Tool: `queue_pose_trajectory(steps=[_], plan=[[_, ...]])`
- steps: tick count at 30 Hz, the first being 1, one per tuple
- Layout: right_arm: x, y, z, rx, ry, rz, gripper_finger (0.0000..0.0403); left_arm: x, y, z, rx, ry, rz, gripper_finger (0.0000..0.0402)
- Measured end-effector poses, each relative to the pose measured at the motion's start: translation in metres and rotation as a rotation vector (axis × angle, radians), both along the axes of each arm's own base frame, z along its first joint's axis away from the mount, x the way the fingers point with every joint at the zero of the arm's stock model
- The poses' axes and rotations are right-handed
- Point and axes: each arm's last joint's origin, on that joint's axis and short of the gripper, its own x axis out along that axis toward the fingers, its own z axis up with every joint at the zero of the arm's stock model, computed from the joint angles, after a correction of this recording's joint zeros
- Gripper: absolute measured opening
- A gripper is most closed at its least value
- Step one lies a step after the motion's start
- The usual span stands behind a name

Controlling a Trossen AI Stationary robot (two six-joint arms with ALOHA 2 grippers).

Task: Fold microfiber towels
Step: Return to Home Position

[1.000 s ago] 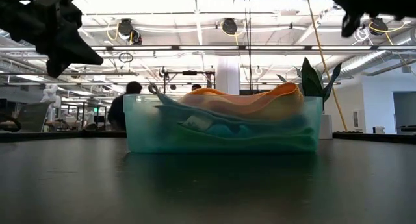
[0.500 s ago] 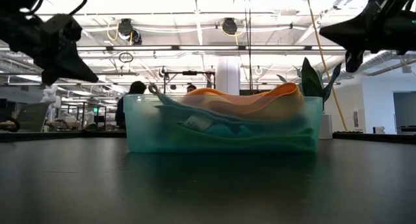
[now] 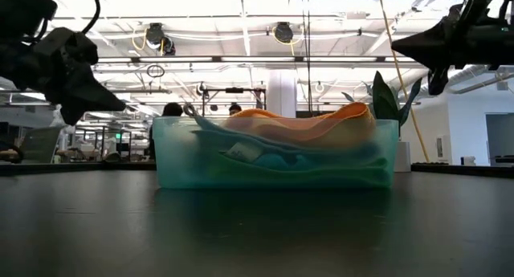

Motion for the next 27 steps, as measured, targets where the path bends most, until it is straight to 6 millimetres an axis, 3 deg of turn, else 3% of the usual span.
queue_pose_trajectory(steps=[6, 15, 21, 27], plan=[[0.000, -0.005, -0.010, 0.011, 0.103, -0.105, 0.0000, 0.000, 0.005, -0.002, 0.053, -0.007, -0.070, 0.0003], [-0.002, -0.009, -0.005, 0.007, 0.062, -0.267, 0.0000, 0.000, 0.013, -0.003, 0.112, 0.007, -0.026, 0.0020], [0.000, -0.007, -0.009, -0.103, 0.152, -0.217, 0.0000, -0.001, 0.015, -0.003, 0.140, 0.013, 0.001, 0.0011], [0.002, 0.000, -0.011, -0.248, 0.187, 0.021, 0.0000, -0.001, 0.015, -0.003, 0.140, 0.013, 0.003, 0.0004]])
